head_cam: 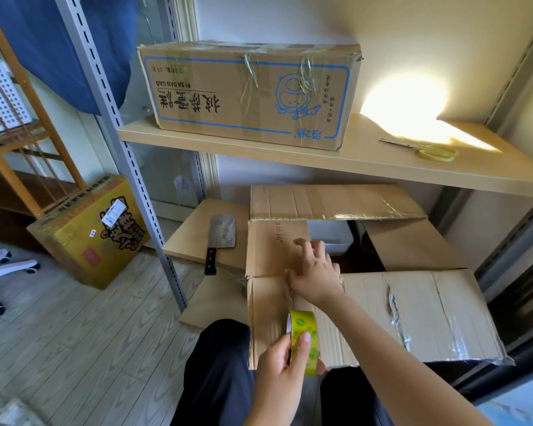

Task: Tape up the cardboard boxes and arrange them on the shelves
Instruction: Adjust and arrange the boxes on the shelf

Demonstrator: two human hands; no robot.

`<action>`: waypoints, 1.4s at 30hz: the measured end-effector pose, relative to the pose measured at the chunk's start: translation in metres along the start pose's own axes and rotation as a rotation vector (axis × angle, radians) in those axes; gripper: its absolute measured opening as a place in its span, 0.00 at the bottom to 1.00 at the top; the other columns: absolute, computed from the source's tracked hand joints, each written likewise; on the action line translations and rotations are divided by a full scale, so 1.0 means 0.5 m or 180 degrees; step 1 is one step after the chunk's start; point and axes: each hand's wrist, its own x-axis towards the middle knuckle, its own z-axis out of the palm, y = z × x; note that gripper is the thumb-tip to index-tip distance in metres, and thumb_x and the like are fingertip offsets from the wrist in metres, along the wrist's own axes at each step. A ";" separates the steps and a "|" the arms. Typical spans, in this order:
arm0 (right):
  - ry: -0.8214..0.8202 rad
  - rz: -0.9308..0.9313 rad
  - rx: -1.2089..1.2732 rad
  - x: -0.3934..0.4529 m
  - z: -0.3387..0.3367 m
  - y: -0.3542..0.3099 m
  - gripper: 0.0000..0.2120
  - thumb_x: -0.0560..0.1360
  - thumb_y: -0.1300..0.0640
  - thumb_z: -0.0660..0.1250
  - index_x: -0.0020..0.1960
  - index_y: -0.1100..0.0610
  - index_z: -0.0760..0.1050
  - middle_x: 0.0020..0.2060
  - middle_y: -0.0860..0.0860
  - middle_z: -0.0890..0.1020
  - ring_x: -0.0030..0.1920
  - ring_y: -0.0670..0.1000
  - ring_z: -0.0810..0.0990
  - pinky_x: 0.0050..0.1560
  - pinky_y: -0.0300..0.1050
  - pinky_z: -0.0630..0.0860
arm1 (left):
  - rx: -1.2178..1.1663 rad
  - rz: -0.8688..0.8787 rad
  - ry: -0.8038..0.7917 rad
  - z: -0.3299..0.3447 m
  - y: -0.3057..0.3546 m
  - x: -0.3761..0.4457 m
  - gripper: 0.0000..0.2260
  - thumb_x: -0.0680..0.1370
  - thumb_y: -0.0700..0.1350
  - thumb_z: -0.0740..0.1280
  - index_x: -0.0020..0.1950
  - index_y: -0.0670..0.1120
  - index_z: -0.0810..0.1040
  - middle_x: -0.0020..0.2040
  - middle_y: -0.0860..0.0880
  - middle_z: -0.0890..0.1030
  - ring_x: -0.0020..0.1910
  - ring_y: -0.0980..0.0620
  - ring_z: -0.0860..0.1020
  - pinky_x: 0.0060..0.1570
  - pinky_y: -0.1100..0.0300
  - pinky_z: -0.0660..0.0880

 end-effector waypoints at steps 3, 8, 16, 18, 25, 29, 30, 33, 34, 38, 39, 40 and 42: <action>0.0064 -0.1104 0.0539 0.004 0.000 0.033 0.11 0.75 0.53 0.70 0.56 0.52 0.77 0.50 0.43 0.75 0.51 0.52 0.73 0.52 0.49 0.72 | 0.0018 0.0018 -0.0014 -0.004 -0.007 -0.004 0.20 0.80 0.60 0.59 0.45 0.45 0.80 0.38 0.47 0.85 0.40 0.53 0.83 0.48 0.56 0.78; -0.0271 -0.1165 0.0624 -0.005 0.009 0.055 0.08 0.74 0.44 0.70 0.46 0.48 0.83 0.41 0.44 0.83 0.46 0.44 0.77 0.47 0.46 0.75 | 0.0055 -0.0134 -0.0068 -0.006 -0.018 -0.010 0.26 0.77 0.67 0.59 0.46 0.43 0.79 0.38 0.41 0.84 0.44 0.43 0.83 0.51 0.46 0.76; -0.0119 -0.1361 -0.0256 -0.032 0.048 0.059 0.17 0.79 0.37 0.59 0.43 0.46 0.80 0.39 0.44 0.80 0.44 0.46 0.77 0.37 0.42 0.68 | -0.0034 -0.0456 -0.0250 -0.020 -0.051 -0.072 0.16 0.83 0.53 0.56 0.49 0.45 0.79 0.40 0.50 0.87 0.48 0.55 0.84 0.60 0.51 0.75; 0.0067 -0.1431 -0.0494 -0.037 0.067 0.067 0.22 0.78 0.34 0.52 0.44 0.46 0.78 0.39 0.45 0.80 0.44 0.48 0.79 0.35 0.42 0.67 | -0.0034 -0.0482 -0.0265 -0.020 -0.053 -0.078 0.16 0.83 0.52 0.56 0.50 0.44 0.79 0.40 0.49 0.87 0.48 0.54 0.84 0.60 0.51 0.76; 0.0092 -0.1462 -0.0770 0.024 0.025 0.055 0.27 0.78 0.33 0.47 0.47 0.47 0.79 0.42 0.47 0.82 0.44 0.51 0.80 0.35 0.44 0.67 | -0.0107 -0.0531 -0.0102 -0.014 -0.054 -0.074 0.18 0.83 0.51 0.56 0.47 0.42 0.80 0.37 0.47 0.86 0.44 0.54 0.85 0.52 0.62 0.77; 0.0007 -0.1558 -0.0854 0.056 0.011 0.054 0.20 0.81 0.39 0.54 0.48 0.49 0.79 0.44 0.48 0.82 0.45 0.52 0.80 0.36 0.44 0.65 | -0.0271 -0.0487 -0.0285 0.000 -0.048 -0.044 0.17 0.84 0.51 0.55 0.46 0.45 0.79 0.39 0.46 0.86 0.45 0.49 0.85 0.55 0.55 0.78; 0.0002 -0.1558 -0.0871 0.063 0.013 0.055 0.20 0.81 0.39 0.53 0.48 0.49 0.79 0.44 0.48 0.82 0.45 0.52 0.81 0.37 0.44 0.64 | -0.0258 -0.0503 -0.0354 0.005 -0.054 -0.043 0.17 0.84 0.52 0.55 0.46 0.45 0.79 0.39 0.46 0.86 0.45 0.49 0.85 0.54 0.55 0.78; -0.0034 -0.1512 -0.0870 0.087 0.016 0.053 0.22 0.81 0.38 0.52 0.51 0.49 0.80 0.44 0.48 0.82 0.45 0.52 0.81 0.38 0.45 0.69 | 0.0134 -0.0572 -0.0516 0.022 -0.084 -0.056 0.19 0.83 0.59 0.55 0.49 0.47 0.77 0.38 0.46 0.86 0.44 0.51 0.84 0.54 0.56 0.77; -0.0057 -0.1505 -0.0862 0.095 0.016 0.048 0.23 0.81 0.38 0.51 0.51 0.49 0.80 0.44 0.47 0.82 0.46 0.52 0.81 0.40 0.45 0.71 | 0.0315 -0.0637 -0.0492 0.020 -0.099 -0.056 0.19 0.82 0.60 0.55 0.50 0.47 0.77 0.37 0.47 0.86 0.44 0.53 0.83 0.54 0.57 0.77; -0.0035 -0.1477 -0.0894 0.125 0.026 0.022 0.24 0.81 0.37 0.50 0.50 0.49 0.79 0.43 0.49 0.83 0.44 0.53 0.81 0.40 0.45 0.71 | 0.0414 -0.0814 -0.0372 -0.003 -0.139 -0.016 0.20 0.84 0.56 0.55 0.51 0.40 0.73 0.37 0.45 0.86 0.41 0.49 0.84 0.50 0.56 0.79; -0.0043 -0.1471 -0.0893 0.131 0.030 0.019 0.25 0.81 0.36 0.49 0.49 0.49 0.79 0.42 0.49 0.83 0.43 0.53 0.81 0.40 0.45 0.72 | 0.0423 -0.0856 -0.0320 -0.009 -0.147 -0.002 0.20 0.83 0.56 0.55 0.52 0.39 0.73 0.38 0.44 0.86 0.40 0.47 0.84 0.49 0.55 0.80; -0.0056 -0.1464 -0.0889 0.137 0.032 0.017 0.26 0.80 0.36 0.48 0.48 0.49 0.79 0.40 0.49 0.82 0.42 0.54 0.82 0.40 0.46 0.74 | 0.0455 -0.0871 -0.0285 -0.015 -0.157 0.012 0.20 0.83 0.56 0.55 0.52 0.39 0.72 0.39 0.44 0.86 0.40 0.46 0.85 0.49 0.53 0.81; -0.0066 -0.1447 -0.0894 0.146 0.036 0.019 0.26 0.80 0.35 0.47 0.47 0.49 0.78 0.39 0.50 0.82 0.41 0.54 0.82 0.39 0.46 0.75 | 0.0391 -0.0940 -0.0336 -0.024 -0.169 0.028 0.19 0.84 0.53 0.54 0.53 0.37 0.71 0.39 0.44 0.86 0.39 0.45 0.85 0.50 0.49 0.80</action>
